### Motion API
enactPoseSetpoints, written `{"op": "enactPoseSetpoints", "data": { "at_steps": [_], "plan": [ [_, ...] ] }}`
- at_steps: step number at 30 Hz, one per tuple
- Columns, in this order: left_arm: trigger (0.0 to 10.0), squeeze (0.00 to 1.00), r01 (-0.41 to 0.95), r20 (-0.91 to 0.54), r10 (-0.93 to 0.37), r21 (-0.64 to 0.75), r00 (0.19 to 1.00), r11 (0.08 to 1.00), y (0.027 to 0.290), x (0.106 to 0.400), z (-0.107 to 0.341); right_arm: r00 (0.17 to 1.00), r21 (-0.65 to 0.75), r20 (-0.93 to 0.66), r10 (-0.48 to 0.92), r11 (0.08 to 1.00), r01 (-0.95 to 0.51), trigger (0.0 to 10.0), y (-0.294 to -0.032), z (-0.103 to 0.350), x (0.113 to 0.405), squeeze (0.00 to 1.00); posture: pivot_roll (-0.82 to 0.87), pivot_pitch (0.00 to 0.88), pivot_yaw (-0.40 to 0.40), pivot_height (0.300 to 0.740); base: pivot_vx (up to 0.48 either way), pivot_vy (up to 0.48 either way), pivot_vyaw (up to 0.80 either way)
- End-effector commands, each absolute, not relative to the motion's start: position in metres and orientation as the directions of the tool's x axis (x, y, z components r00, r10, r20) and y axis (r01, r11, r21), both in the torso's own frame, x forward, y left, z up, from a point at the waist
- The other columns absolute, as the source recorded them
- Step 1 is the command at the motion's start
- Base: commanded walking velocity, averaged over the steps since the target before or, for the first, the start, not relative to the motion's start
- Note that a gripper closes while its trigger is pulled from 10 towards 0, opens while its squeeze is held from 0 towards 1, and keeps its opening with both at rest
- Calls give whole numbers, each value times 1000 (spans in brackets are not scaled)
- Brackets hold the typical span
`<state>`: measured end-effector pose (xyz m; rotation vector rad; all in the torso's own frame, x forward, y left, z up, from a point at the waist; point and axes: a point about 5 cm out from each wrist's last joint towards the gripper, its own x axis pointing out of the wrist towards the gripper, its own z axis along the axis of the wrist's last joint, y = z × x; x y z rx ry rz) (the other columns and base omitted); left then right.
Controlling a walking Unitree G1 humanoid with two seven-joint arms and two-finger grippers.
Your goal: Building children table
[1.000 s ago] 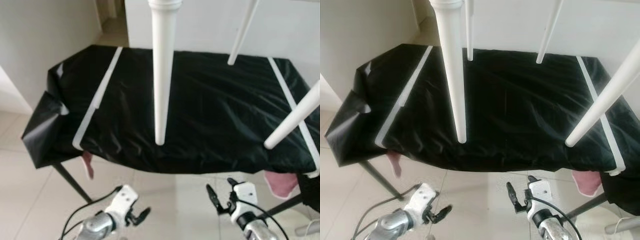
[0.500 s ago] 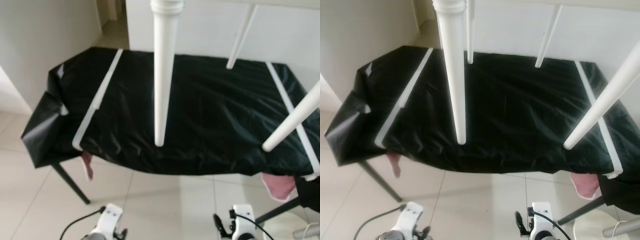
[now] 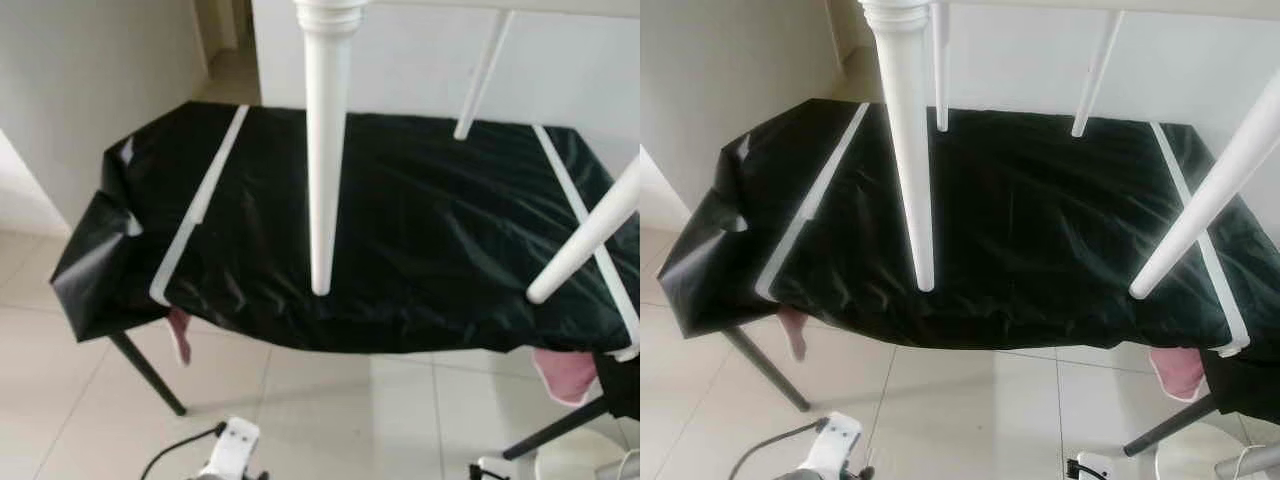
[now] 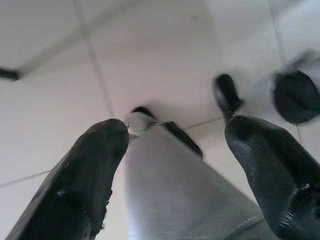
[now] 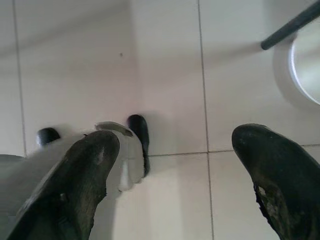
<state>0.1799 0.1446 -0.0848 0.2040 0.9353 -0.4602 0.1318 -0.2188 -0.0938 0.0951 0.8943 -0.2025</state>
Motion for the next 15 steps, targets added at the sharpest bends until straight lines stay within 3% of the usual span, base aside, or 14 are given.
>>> {"op": "enactPoseSetpoints", "data": {
  "at_steps": [1, 9, 11, 15],
  "plan": [
    [10000, 0, 353, -805, -64, 186, 590, 917, 156, 181, -86, 612, 9, -780, -128, 977, 215, 10000, -214, -94, 135, 0, -11, 0, -18, 740, 0, 0, 0],
    [10000, 0, 337, -803, -13, 236, 596, 912, 159, 178, -87, 605, -21, -792, -81, 994, 105, 10000, -201, -94, 143, 0, -7, 0, -17, 740, 0, 0, 0],
    [10000, 0, 310, -830, -80, 116, 552, 943, 155, 176, -89, 597, -20, -799, -67, 996, 84, 10000, -199, -95, 143, 0, -1, 0, -20, 740, 0, 0, 0],
    [10000, 0, 279, -839, -128, 30, 529, 960, 151, 175, -90, 591, -21, -804, -57, 998, 67, 10000, -197, -96, 143, 0, 5, 0, -25, 740, 0, 0, 0]
  ]
}}
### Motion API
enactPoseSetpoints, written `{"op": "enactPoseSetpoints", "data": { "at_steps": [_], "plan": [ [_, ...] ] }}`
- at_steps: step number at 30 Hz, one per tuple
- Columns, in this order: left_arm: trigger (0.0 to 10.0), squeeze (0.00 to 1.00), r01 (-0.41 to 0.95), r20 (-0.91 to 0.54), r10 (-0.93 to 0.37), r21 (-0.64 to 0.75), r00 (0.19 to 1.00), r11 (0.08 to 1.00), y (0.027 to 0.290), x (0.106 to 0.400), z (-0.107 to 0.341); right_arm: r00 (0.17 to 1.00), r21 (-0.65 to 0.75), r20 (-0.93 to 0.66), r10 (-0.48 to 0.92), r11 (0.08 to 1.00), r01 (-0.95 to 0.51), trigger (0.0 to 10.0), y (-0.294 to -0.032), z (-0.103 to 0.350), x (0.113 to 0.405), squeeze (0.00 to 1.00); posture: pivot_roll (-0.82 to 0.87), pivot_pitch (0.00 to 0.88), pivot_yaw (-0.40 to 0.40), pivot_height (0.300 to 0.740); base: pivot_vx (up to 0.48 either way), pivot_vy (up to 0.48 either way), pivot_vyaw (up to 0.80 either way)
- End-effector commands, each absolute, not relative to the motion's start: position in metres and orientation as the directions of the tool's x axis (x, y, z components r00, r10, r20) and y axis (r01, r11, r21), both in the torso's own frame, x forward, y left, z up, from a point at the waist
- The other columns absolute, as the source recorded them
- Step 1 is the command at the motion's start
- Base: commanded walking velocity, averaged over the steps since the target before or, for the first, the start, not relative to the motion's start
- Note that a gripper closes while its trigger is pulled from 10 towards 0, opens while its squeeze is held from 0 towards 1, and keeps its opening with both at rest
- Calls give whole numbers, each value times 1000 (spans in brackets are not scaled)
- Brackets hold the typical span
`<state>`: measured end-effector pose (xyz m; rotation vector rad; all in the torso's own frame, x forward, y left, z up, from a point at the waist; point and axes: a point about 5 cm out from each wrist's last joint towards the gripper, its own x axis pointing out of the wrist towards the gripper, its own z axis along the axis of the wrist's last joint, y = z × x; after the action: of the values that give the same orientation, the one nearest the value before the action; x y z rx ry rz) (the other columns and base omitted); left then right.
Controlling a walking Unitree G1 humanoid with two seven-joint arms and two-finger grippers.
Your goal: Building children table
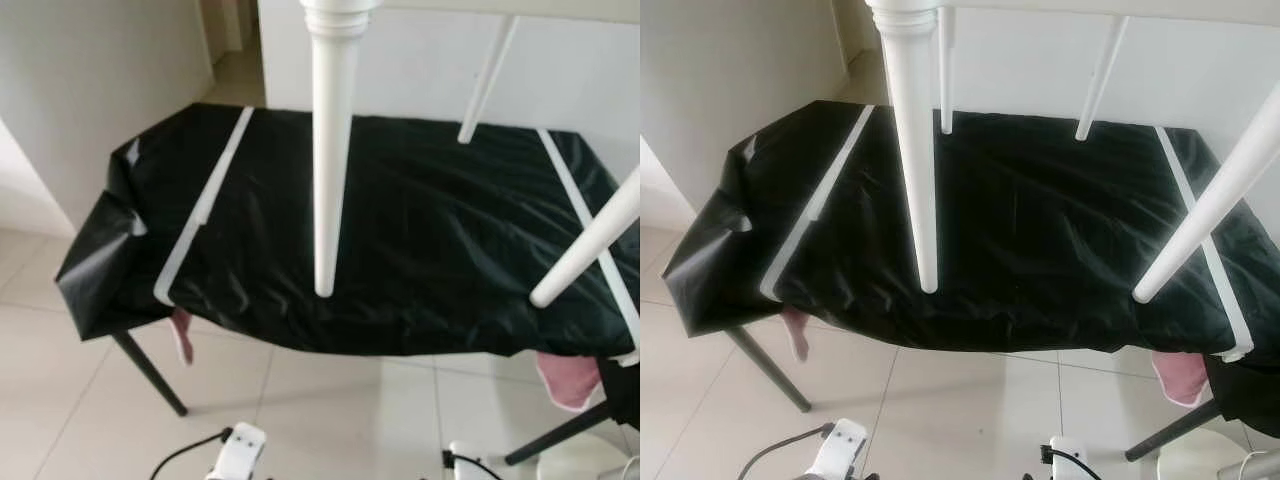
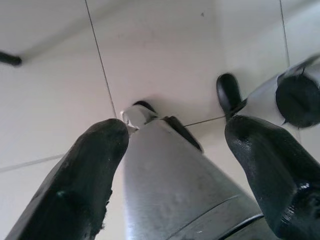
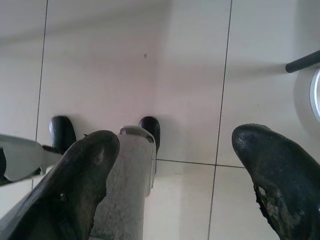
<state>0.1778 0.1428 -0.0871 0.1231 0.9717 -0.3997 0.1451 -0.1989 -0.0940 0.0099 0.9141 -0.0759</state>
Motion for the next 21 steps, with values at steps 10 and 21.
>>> {"op": "enactPoseSetpoints", "data": {
  "at_steps": [10, 21],
  "plan": [
    [10000, 0, 306, -851, -153, 10, 503, 952, 144, 172, -92, 575, -39, -817, -31, 999, -2, 10000, -193, -97, 143, 0, 23, 0, -42, 740, 0, 0, 0],
    [10000, 0, 340, -861, -184, -14, 474, 940, 141, 169, -93, 569, -52, -822, -32, 998, -19, 10000, -192, -97, 143, 0, 10, 0, -33, 740, 0, 0, 0]
  ]
}}
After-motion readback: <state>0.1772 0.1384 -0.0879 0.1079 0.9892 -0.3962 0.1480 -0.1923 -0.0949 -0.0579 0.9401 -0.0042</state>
